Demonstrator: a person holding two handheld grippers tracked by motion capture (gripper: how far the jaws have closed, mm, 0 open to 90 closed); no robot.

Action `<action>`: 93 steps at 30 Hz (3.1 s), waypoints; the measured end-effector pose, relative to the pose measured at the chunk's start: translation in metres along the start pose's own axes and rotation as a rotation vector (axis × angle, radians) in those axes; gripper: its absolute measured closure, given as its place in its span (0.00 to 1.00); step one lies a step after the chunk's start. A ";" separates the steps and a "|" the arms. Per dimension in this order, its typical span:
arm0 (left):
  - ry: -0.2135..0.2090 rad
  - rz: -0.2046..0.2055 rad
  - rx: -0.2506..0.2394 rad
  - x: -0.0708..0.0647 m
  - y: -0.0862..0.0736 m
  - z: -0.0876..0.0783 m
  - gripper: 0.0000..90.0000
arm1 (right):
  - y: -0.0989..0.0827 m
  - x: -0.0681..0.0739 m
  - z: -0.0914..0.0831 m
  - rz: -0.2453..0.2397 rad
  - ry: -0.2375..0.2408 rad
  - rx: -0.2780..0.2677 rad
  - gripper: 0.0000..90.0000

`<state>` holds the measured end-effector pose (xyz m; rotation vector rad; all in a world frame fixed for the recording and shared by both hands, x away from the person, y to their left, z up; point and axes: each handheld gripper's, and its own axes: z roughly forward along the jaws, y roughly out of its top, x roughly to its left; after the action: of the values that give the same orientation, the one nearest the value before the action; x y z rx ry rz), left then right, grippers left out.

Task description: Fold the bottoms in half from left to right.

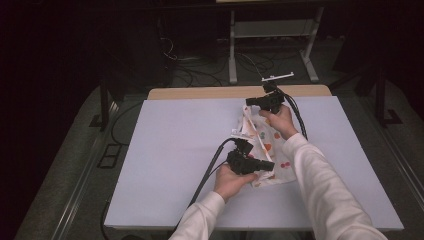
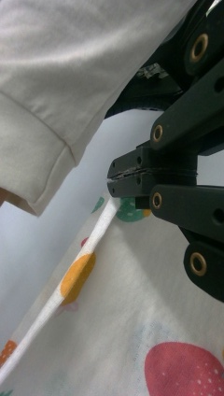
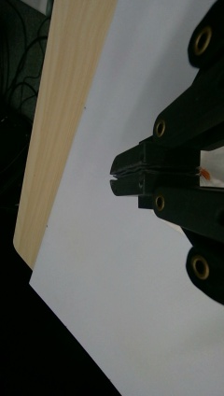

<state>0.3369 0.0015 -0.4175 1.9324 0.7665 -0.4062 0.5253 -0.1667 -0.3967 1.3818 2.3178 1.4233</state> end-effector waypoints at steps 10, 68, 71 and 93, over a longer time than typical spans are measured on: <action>-0.003 -0.031 -0.004 0.007 0.001 0.019 0.99 | -0.007 -0.012 -0.002 0.007 0.024 0.005 0.97; 0.013 -0.117 0.057 0.013 0.012 0.098 0.99 | -0.038 -0.060 -0.044 0.092 -0.063 -0.055 0.69; 0.012 -0.117 0.053 0.012 0.012 0.100 0.99 | -0.040 -0.060 -0.046 0.098 -0.056 -0.058 0.61; 0.034 0.006 0.021 -0.005 0.020 0.078 0.30 | -0.048 -0.040 -0.072 0.029 -0.036 -0.066 0.03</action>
<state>0.3498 -0.0759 -0.4376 1.9654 0.7808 -0.3794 0.4826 -0.2507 -0.4063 1.4166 2.2165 1.4568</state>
